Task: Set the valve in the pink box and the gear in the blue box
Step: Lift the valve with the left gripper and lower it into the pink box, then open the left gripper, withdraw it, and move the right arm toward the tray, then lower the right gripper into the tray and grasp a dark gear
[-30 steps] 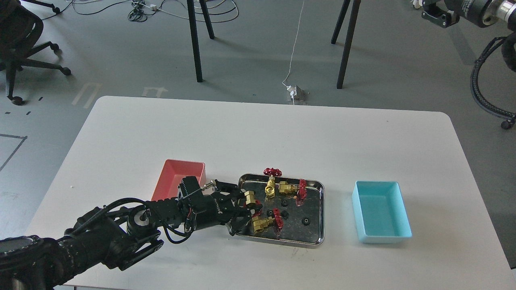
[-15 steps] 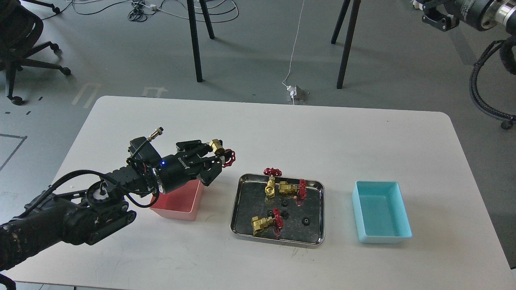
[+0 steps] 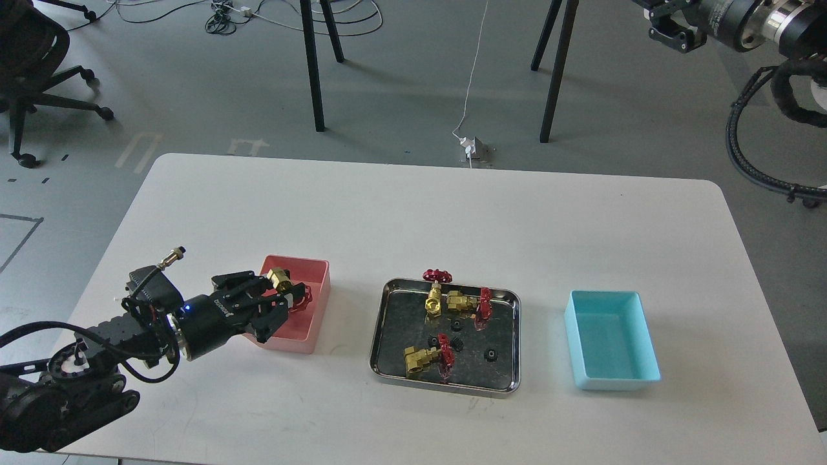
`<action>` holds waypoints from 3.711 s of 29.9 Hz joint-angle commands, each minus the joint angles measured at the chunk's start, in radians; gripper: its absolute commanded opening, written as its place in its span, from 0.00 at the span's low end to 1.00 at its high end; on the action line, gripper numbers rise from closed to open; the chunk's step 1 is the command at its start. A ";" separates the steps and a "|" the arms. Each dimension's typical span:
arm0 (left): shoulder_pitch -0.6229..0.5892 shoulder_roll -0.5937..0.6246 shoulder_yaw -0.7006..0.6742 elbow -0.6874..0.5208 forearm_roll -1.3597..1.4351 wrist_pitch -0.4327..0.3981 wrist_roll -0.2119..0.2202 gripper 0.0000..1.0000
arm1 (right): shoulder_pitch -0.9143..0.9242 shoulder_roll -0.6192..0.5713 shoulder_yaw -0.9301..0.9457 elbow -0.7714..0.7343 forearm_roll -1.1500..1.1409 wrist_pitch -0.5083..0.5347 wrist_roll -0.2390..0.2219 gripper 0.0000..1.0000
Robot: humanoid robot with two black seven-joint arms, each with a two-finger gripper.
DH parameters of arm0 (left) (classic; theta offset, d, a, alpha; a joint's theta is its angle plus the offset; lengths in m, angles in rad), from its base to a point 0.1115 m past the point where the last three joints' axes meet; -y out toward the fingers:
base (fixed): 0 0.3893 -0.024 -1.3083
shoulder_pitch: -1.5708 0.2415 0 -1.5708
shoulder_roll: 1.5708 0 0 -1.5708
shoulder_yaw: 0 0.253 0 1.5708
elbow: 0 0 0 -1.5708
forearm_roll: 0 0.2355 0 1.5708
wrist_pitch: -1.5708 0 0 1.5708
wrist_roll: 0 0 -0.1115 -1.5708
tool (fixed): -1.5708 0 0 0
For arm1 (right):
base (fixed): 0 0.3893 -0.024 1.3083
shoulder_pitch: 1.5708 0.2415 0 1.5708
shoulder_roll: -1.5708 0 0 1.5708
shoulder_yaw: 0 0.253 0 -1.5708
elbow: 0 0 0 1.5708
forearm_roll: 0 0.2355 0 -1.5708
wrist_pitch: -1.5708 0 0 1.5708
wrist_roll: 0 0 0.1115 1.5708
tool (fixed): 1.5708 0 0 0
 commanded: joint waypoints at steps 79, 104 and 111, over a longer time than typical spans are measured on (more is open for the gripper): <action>-0.820 -0.095 -0.213 0.405 -1.198 -0.593 0.174 0.99 | 0.211 0.701 -1.247 0.005 -1.093 0.222 0.342 0.85; -0.827 -0.092 -0.213 0.439 -1.198 -0.599 0.171 0.99 | 0.177 0.729 -1.282 -0.063 -1.139 0.218 0.356 0.65; -0.827 -0.090 -0.213 0.439 -1.198 -0.599 0.171 0.99 | 0.168 0.729 -1.282 -0.086 -1.140 0.218 0.354 0.61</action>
